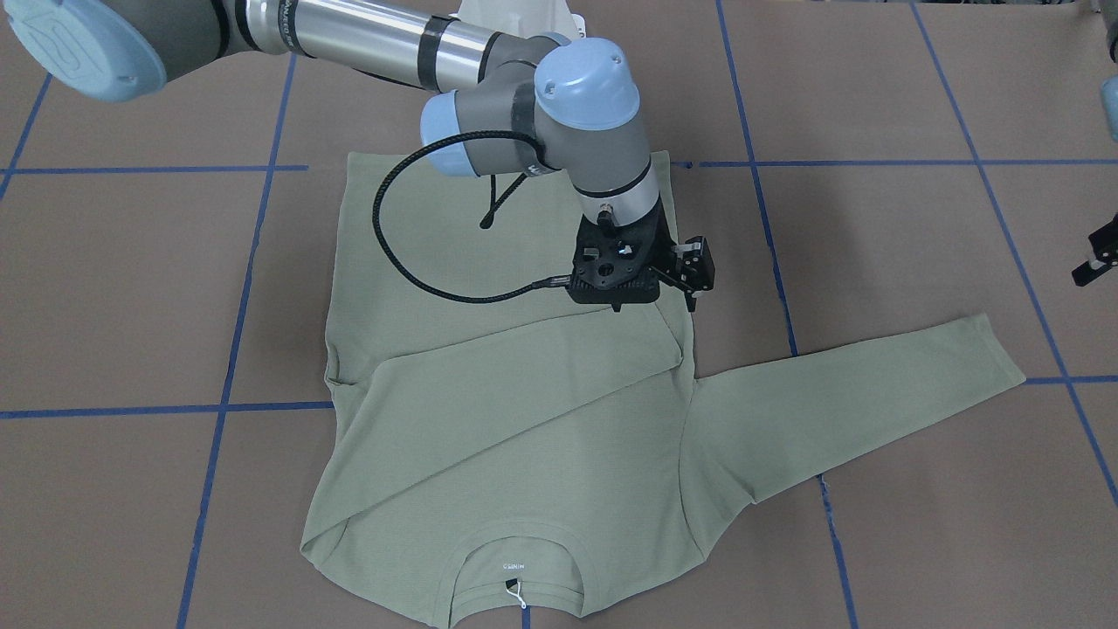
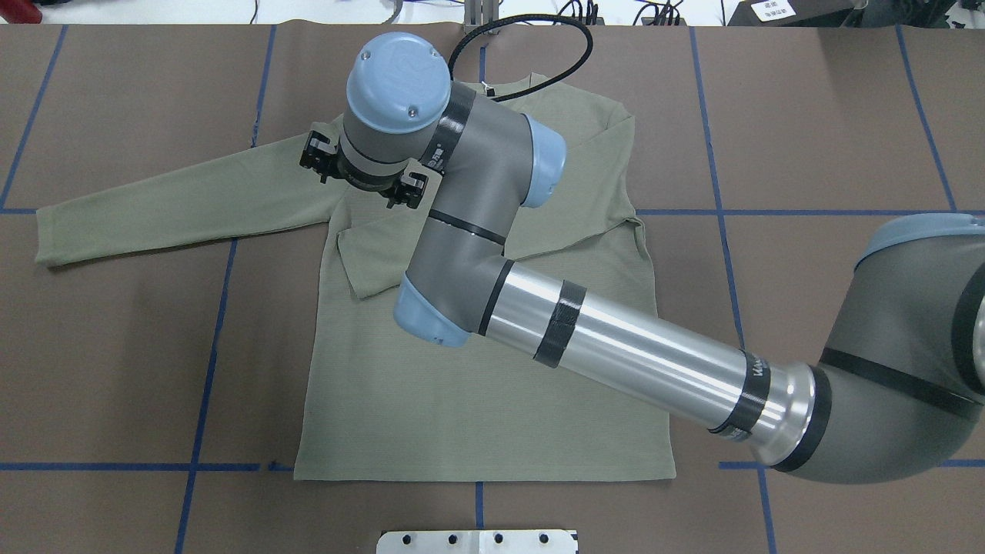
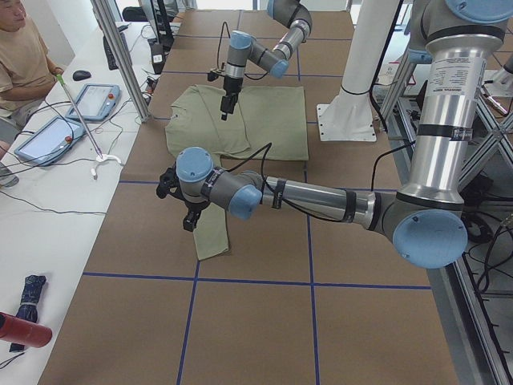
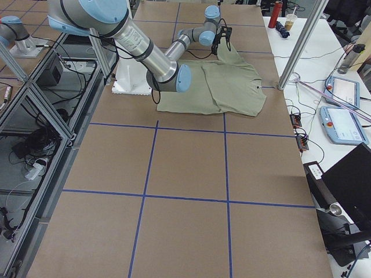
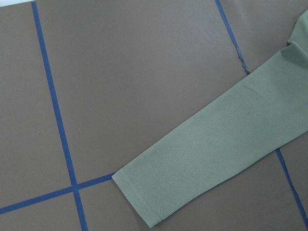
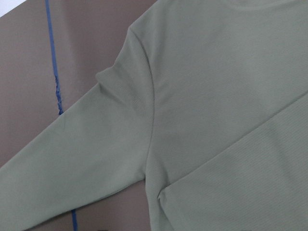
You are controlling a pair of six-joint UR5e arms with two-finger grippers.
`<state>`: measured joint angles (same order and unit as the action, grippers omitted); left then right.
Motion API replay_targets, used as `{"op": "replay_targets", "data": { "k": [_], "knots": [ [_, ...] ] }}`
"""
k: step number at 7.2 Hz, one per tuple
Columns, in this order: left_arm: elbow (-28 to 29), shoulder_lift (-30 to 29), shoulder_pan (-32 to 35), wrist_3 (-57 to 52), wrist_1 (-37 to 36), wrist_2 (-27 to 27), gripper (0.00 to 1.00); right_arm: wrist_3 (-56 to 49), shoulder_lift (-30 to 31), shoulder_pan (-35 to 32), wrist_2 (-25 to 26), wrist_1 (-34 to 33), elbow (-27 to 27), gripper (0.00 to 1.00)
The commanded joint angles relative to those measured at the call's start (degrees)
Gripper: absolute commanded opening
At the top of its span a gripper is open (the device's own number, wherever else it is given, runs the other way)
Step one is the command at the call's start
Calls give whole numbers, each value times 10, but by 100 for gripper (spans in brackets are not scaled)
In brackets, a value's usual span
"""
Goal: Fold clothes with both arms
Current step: 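Carry the sleeve across the shirt body toward the other sleeve, then release the sleeve and raise the right gripper away from the shirt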
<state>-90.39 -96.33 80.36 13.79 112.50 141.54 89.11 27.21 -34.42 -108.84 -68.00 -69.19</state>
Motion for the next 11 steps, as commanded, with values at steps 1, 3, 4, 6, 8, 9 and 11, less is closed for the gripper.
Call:
{"op": "replay_targets", "data": {
  "k": [1, 3, 4, 6, 8, 9, 11],
  "knots": [
    [47, -11, -27, 55, 45, -14, 99, 0, 117, -90, -110, -2, -112, 93],
    [83, -24, -61, 76, 47, -35, 99, -27, 242, -158, -161, -1, -200, 90],
    [100, -35, -67, 84, 47, -39, 99, -33, 301, -185, -164, 1, -230, 92],
    [141, -55, -87, 84, 47, -40, 96, -123, 388, -233, -184, 2, -266, 92],
    [221, -99, -98, 78, 61, -41, 89, -140, 424, -253, -184, 3, -284, 94],
    [258, -101, -99, 79, 105, -43, 86, -140, 431, -249, -175, 3, -286, 93],
    [285, -104, -99, 78, 115, -43, 79, -141, 432, -249, -175, 3, -285, 92]
  ]
}}
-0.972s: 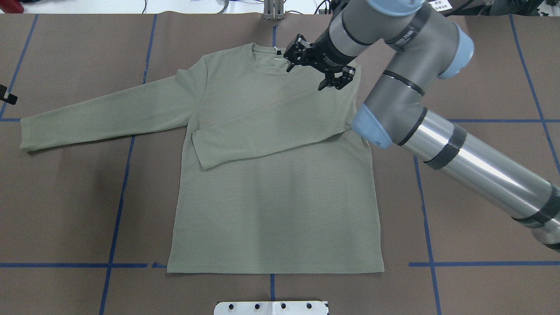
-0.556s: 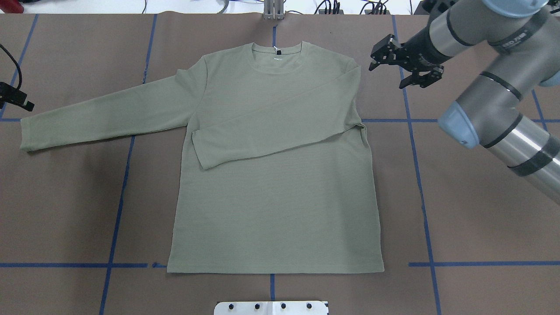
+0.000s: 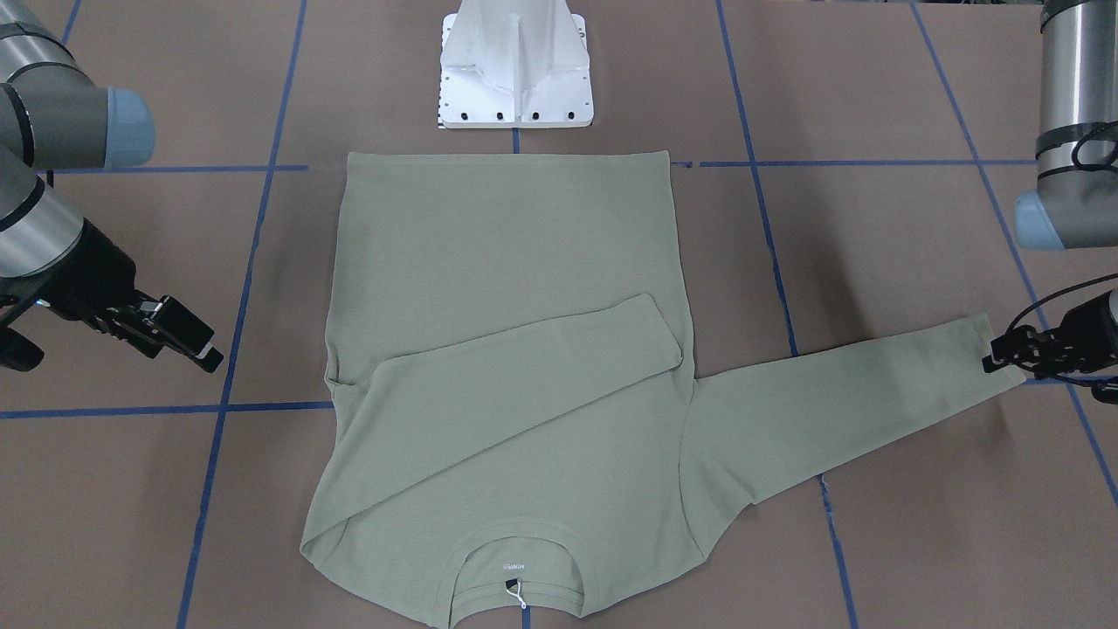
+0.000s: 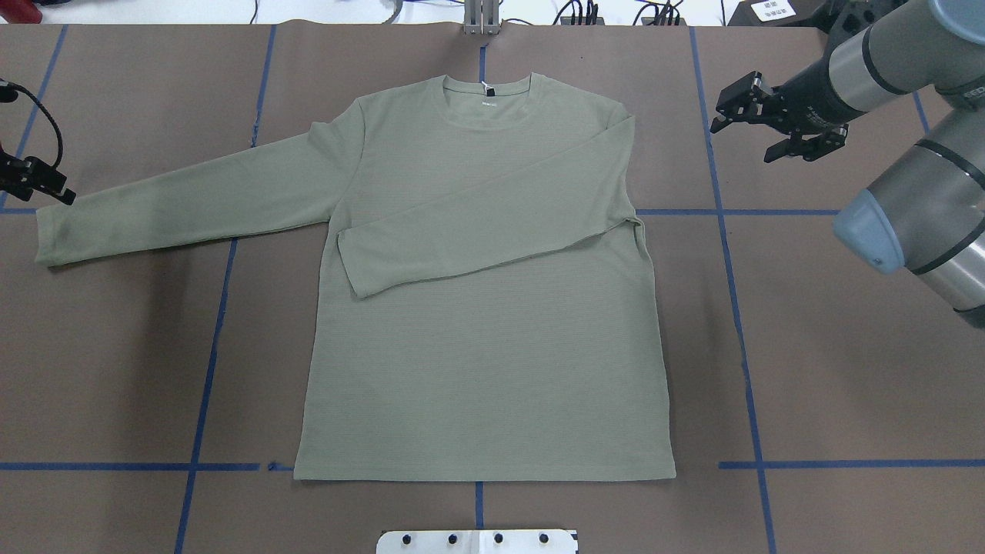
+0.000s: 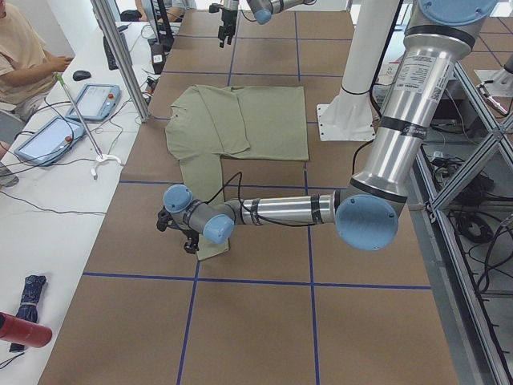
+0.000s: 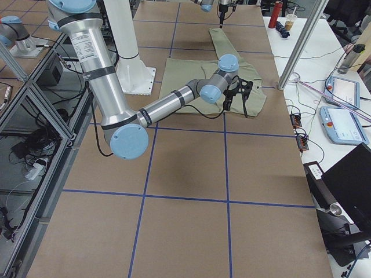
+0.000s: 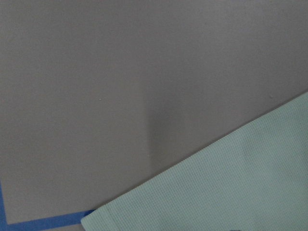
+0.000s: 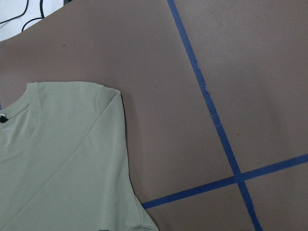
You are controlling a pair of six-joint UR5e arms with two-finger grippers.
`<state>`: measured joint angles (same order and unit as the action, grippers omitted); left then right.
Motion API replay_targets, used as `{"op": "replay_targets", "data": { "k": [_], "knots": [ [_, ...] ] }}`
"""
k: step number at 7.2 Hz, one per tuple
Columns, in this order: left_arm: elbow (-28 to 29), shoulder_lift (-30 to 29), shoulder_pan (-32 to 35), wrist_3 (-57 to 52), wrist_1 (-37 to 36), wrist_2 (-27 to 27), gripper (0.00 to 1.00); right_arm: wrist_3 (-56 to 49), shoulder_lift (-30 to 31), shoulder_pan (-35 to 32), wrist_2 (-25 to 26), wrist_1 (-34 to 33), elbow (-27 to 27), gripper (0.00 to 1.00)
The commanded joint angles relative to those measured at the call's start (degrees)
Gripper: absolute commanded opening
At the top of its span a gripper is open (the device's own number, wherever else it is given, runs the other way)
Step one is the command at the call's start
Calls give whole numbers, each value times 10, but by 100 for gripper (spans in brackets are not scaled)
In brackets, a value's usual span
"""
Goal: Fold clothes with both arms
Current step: 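Release the sleeve and raise the right gripper away from the shirt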
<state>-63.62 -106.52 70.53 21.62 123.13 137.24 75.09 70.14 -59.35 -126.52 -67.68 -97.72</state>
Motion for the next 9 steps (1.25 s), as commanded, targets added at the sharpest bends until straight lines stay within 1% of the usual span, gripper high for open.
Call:
{"op": "replay_targets", "data": {
  "k": [1, 2, 4, 6, 7, 9],
  "knots": [
    [30, -3, -1, -1, 10, 0, 74, 0, 2, 0, 2, 0, 1, 92],
    [33, -1, -1, -1, 10, 0, 70, 0, 1, 1, 2, 0, 0, 93],
    [40, -3, -1, 2, 10, -1, 68, 0, 2, 1, 3, 0, -1, 93],
    [44, -4, -2, 1, 11, -2, 68, 0, 2, 1, 5, 0, 0, 93],
    [46, -7, -2, 0, 10, -21, 67, -1, 2, 1, 8, 0, -1, 92],
    [55, -12, -2, 0, 12, -26, 64, -1, 3, 1, 9, 1, -2, 92]
  ]
}}
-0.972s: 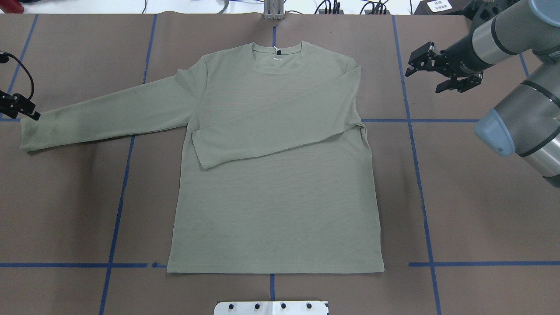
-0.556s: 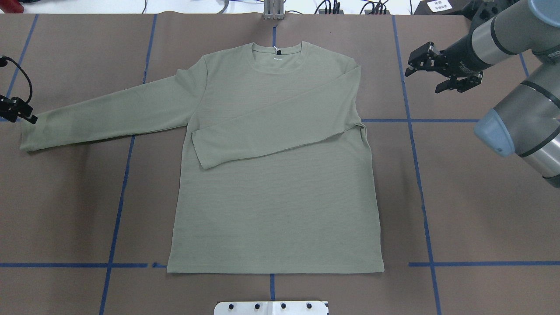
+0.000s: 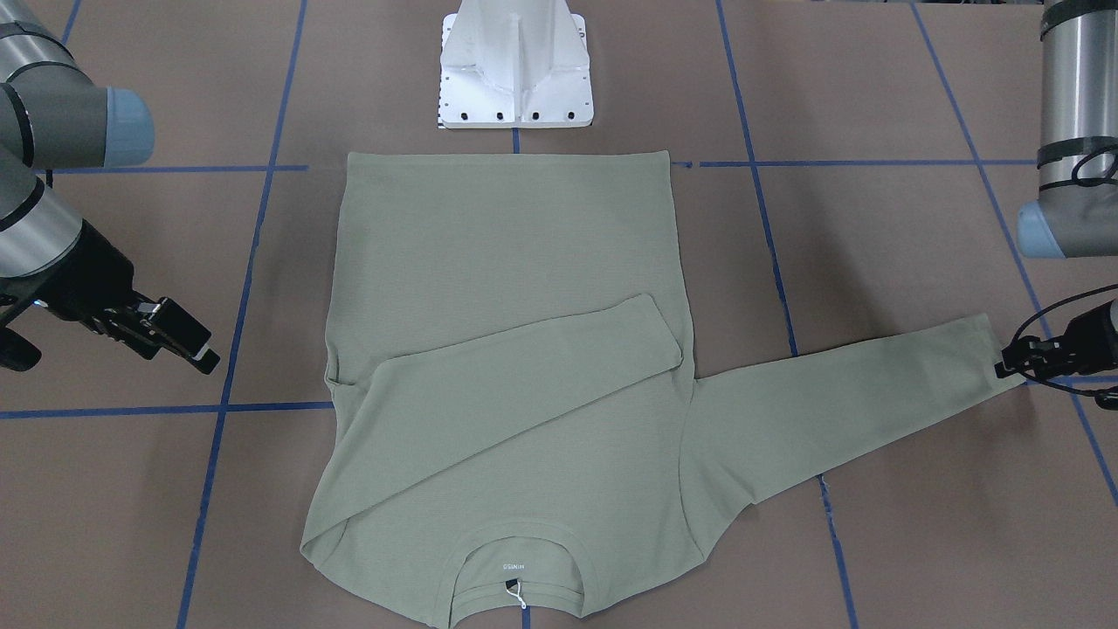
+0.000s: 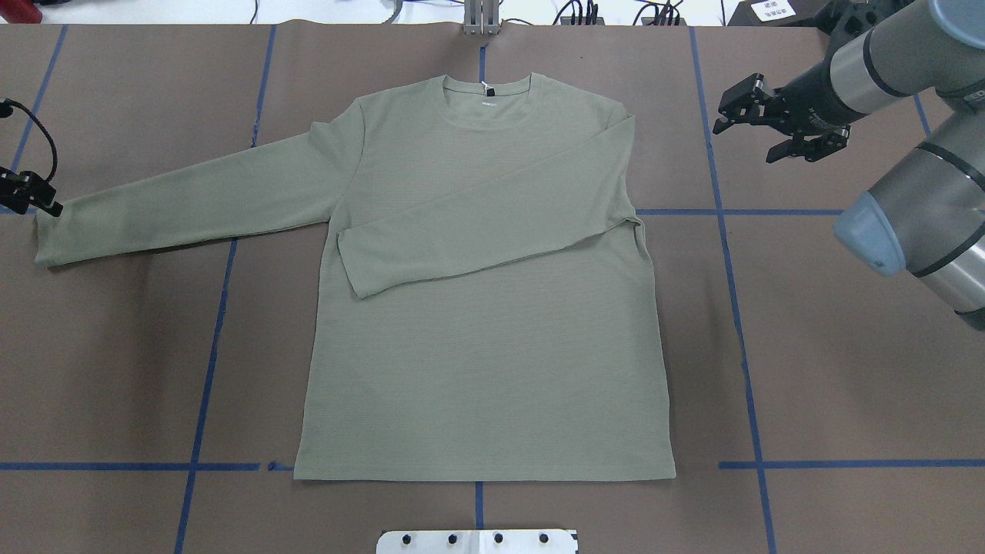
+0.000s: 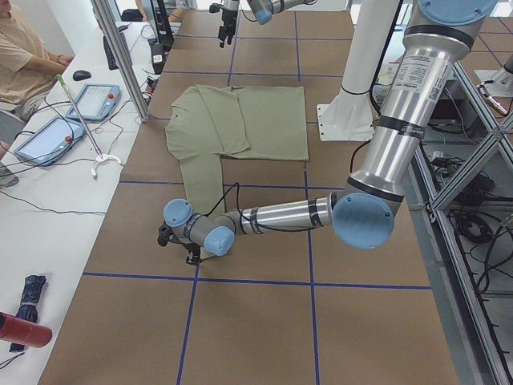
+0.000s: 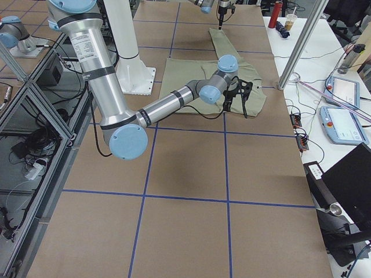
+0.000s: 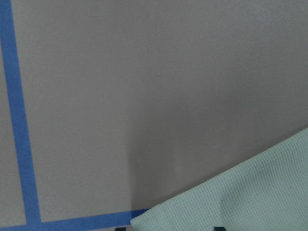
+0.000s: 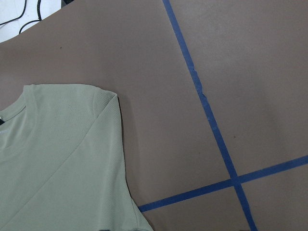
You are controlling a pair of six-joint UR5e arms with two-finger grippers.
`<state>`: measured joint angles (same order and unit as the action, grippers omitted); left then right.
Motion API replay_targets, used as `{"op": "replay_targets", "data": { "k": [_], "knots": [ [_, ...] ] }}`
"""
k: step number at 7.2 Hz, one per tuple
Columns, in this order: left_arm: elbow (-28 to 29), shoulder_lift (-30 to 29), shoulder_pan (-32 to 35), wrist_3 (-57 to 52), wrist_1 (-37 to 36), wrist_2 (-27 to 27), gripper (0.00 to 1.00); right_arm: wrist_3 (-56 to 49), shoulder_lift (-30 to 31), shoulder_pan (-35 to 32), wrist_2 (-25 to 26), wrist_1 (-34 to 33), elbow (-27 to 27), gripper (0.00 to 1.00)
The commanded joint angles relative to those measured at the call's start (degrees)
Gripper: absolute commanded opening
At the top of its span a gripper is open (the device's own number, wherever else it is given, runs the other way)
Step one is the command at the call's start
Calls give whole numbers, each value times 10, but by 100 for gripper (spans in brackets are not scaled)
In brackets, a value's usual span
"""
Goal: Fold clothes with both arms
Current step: 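Release the sleeve and raise the right gripper away from the shirt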
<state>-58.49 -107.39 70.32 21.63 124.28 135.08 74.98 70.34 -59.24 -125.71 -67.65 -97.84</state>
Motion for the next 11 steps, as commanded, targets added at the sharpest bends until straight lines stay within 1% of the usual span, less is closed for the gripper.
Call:
{"op": "replay_targets", "data": {
  "k": [1, 2, 3, 5, 6, 7, 8, 9, 10, 11],
  "knots": [
    [9, -4, -1, 0, 2, -4, 63, 0, 1, 0, 1, 0, -1, 92],
    [8, -4, -1, 0, 2, -3, 61, 0, 0, 0, 1, 0, -1, 92],
    [12, -4, -3, 0, 2, -3, 57, 0, 0, -1, 1, 0, -2, 92],
    [13, -4, -6, 1, 2, -3, 55, 0, 1, -2, 1, 0, -2, 92],
    [11, -4, -6, 1, 2, -3, 44, 0, 1, -1, 1, 0, -2, 92],
    [8, -4, -6, 2, 1, -3, 28, 0, 2, -2, 0, 0, -2, 92],
    [5, -2, -5, 3, 5, -3, 0, 0, 3, -1, 1, 0, -2, 92],
    [4, -2, -5, 1, 12, -1, 0, 0, 4, -1, 1, 0, -2, 92],
    [-25, 0, -4, 2, 10, 10, 0, 0, 4, -1, 1, 0, -1, 92],
    [-44, 3, 2, 3, 6, 59, 0, -3, 5, -2, 0, 0, -1, 92]
  ]
}}
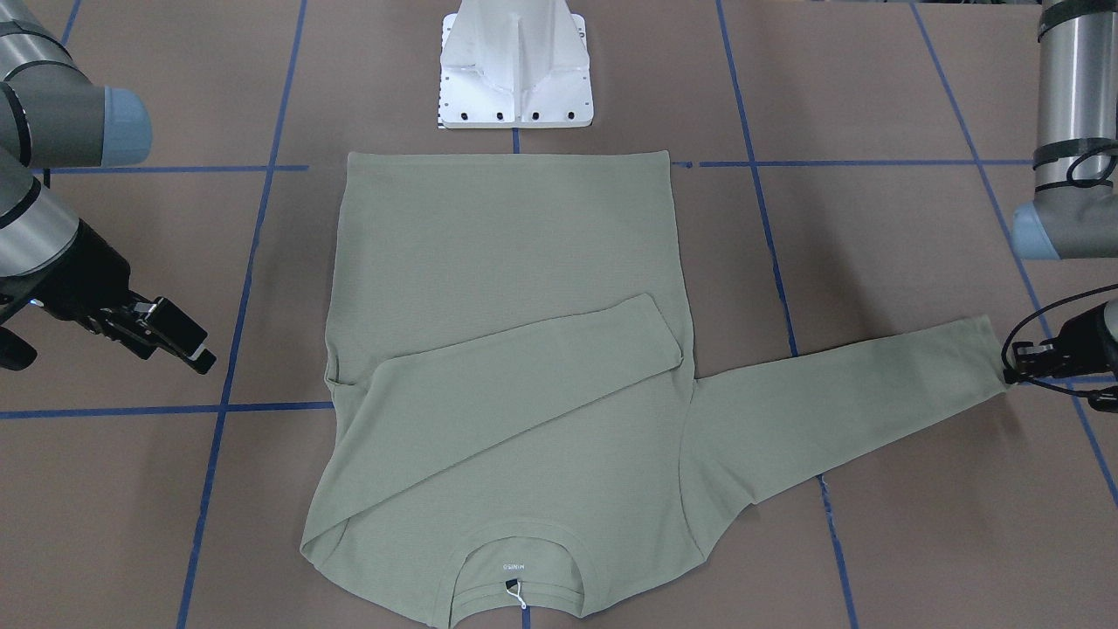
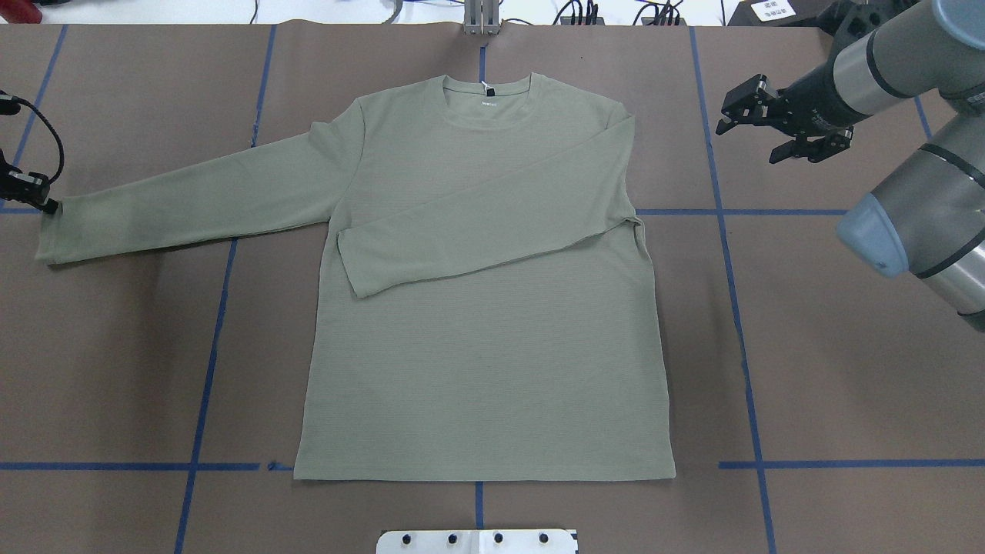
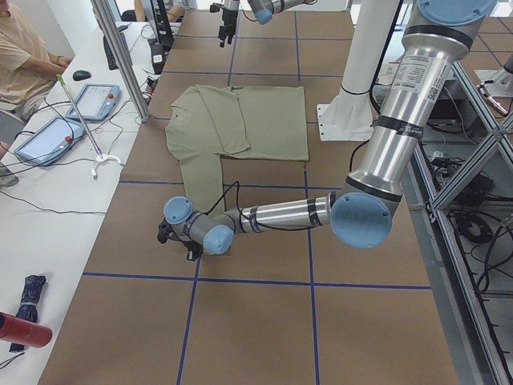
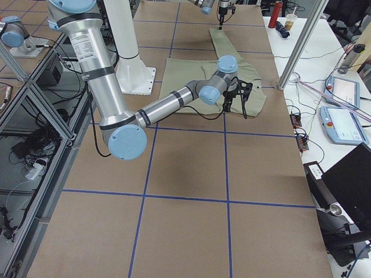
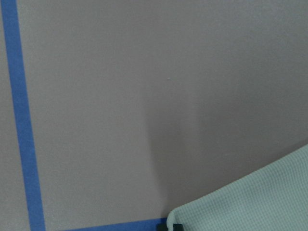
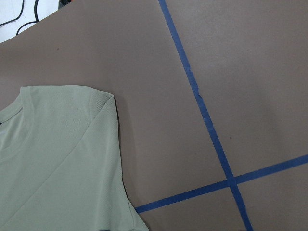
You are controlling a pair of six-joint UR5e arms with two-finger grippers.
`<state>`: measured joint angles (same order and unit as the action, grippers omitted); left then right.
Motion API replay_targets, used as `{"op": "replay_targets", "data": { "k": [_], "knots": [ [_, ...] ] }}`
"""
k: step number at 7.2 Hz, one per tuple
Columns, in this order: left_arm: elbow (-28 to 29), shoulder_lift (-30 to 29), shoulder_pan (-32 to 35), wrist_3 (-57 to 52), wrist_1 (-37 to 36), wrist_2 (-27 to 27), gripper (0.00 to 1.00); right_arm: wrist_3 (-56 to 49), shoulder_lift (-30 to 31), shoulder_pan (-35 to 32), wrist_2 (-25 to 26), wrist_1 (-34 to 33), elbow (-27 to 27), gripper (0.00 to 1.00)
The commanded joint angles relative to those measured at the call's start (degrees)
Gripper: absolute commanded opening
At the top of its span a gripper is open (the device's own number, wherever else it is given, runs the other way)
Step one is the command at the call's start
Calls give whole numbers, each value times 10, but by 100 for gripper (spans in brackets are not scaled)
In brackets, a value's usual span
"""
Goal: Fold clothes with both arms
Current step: 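Grasp the sleeve cuff nearest the left gripper with the left gripper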
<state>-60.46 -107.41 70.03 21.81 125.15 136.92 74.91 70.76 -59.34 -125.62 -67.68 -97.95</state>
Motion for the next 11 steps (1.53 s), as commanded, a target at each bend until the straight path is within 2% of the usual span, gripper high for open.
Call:
{"op": "replay_targets", "data": {
  "k": [1, 2, 3, 5, 7, 8, 9, 11],
  "knots": [
    [-60, 3, 11, 12, -4, 93, 0, -15, 5, -5, -2, 0, 0, 100],
    [-98, -3, 10, 66, -3, 106, 0, -40, 18, -14, -5, 1, 0, 100],
    [-159, -13, 5, 170, 0, 109, 0, -70, 38, -23, -9, 3, 0, 100],
    [-258, -52, -59, 360, 3, 104, 0, -125, 83, -46, -10, 4, -11, 100],
    [-267, -148, -126, 496, 4, 73, 0, -150, 122, -61, -10, 4, -27, 100],
    [-263, -202, -181, 567, 4, 10, 0, -151, 138, -66, -11, 4, -34, 100],
    [-248, -256, -221, 592, 4, -43, 0, -151, 152, -74, -16, 22, -35, 100],
    [-142, -384, -292, 634, 5, -159, 0, -152, 175, -77, -18, 53, -35, 100]
  ]
}}
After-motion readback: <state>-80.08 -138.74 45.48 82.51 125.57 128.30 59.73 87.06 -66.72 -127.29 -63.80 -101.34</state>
